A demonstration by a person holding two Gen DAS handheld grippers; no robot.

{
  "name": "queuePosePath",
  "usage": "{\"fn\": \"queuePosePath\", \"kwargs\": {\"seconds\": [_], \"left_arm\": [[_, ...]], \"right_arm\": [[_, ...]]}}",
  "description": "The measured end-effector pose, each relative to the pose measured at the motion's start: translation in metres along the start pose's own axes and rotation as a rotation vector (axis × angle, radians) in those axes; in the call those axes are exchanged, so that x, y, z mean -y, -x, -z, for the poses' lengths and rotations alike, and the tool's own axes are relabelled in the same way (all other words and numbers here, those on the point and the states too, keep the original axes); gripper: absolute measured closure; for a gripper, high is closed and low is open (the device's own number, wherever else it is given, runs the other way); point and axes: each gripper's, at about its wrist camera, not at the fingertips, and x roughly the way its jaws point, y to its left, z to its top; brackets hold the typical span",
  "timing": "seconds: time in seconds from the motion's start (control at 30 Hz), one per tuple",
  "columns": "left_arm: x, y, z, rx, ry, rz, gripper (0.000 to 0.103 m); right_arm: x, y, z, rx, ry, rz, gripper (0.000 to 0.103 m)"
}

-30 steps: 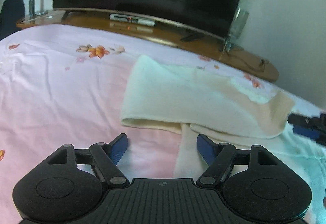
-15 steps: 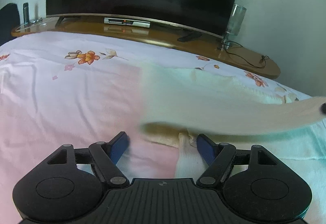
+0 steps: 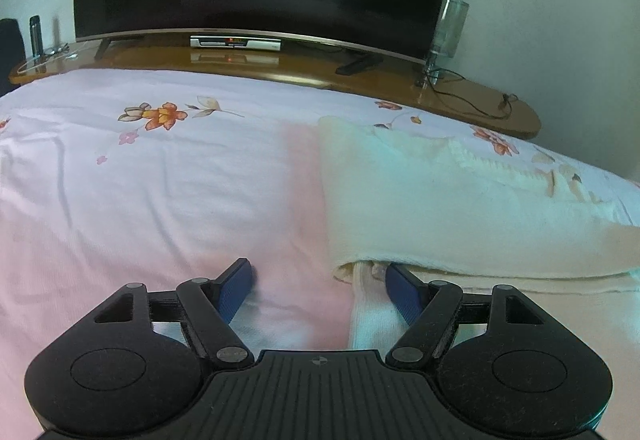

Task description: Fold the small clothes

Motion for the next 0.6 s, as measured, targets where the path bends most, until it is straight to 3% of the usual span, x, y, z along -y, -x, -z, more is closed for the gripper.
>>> {"fn": "queuePosePath", "kwargs": {"seconds": [0.2,0.33,0.6], "left_arm": [[-0.005,0.002,0.001,-0.001,0.003,0.009,0.034],[-0.005,0.003,0.0,-0.008,0.002,0.011,0.034],[-0.012,0.014,0.007,-0.003,-0.011,0.009,0.034]], "right_arm": [[0.003,0.005,0.005,-0.005,-0.002,0.003,0.098],[0.009,-0.007,0.012,-0.06,-0.009,0.039,0.098],[0.015,-0.003,0.02,-0.049,-0.031,0.034,0.098]]}}
